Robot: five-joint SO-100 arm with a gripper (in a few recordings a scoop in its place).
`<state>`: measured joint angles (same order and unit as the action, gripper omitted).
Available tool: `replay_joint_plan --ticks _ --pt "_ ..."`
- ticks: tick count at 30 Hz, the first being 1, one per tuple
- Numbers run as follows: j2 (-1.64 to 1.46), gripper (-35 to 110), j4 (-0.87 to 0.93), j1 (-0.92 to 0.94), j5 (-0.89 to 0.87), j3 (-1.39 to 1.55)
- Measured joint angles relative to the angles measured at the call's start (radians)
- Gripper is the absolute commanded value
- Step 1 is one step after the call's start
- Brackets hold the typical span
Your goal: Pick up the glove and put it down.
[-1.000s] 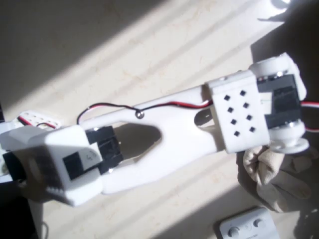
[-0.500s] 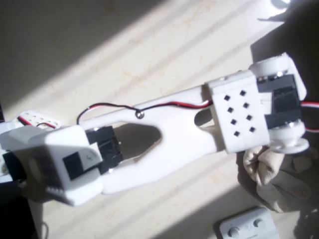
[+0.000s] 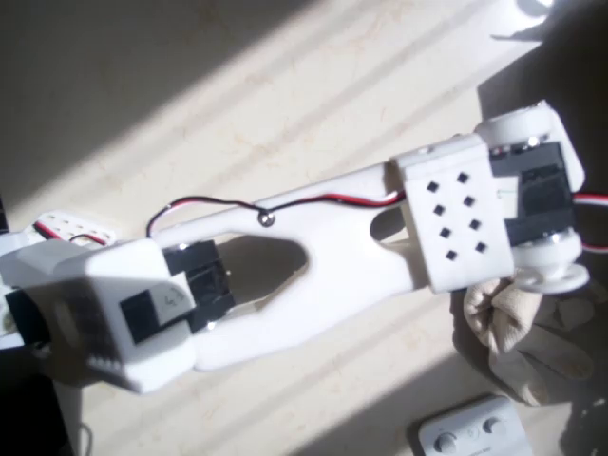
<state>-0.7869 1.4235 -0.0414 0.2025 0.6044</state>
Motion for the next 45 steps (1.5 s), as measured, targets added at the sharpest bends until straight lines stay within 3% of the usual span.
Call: replay_joint_plan --ticks 10,19,23,45 --pt "-0.198 1 -0.061 0.000 0.000 0.083" --pt "-0.727 1 -0.465 0.012 0.000 0.637" --pt "-0.957 1 -0.566 0.012 0.000 0.902" --pt "-2.010 1 -0.586 0.012 0.000 2.079"
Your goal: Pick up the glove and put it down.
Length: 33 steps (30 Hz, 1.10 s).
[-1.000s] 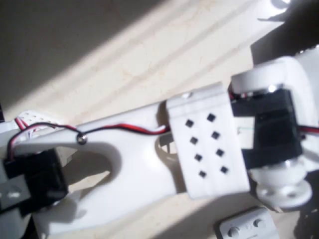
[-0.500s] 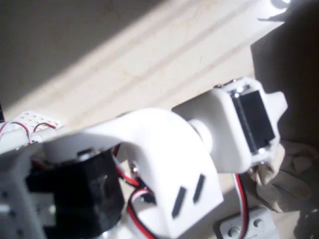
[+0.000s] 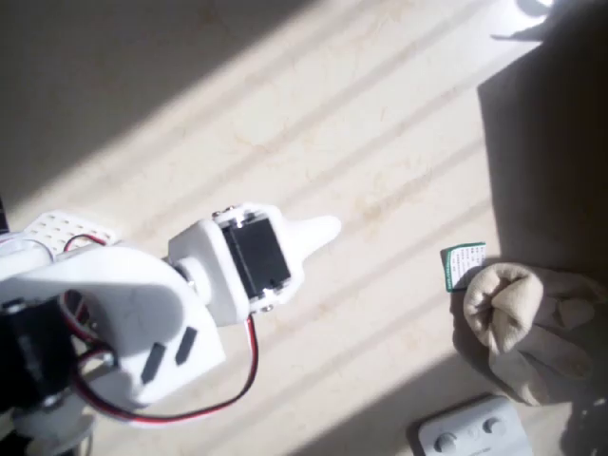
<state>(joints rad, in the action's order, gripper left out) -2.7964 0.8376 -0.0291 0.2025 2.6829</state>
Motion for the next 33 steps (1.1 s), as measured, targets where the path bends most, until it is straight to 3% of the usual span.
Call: replay_joint_plan --ticks 10,33 --pt "-0.341 1 0.000 0.002 0.000 0.247" --pt "-0.485 0 0.000 0.002 0.000 0.396"
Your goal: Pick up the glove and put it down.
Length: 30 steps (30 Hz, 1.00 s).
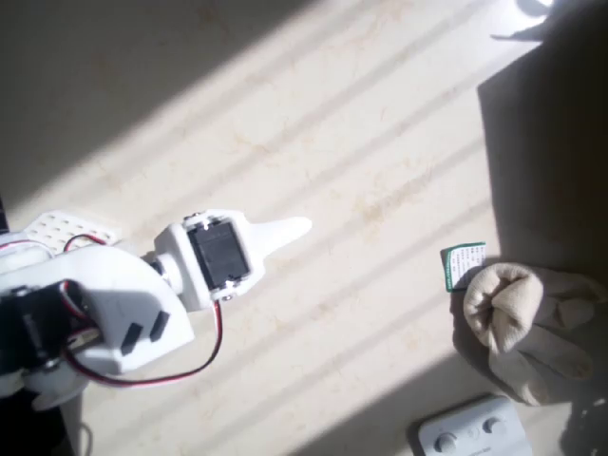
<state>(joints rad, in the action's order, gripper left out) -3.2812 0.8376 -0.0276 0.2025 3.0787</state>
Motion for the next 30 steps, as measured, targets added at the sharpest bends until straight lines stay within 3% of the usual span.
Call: replay_joint_plan --ticks 4,13,30 --pt "0.000 0 0.051 0.000 0.000 0.000" --pt "0.000 0 0.362 0.000 0.000 -0.017" --pt "-0.006 0 0.391 0.000 0.000 -0.017"
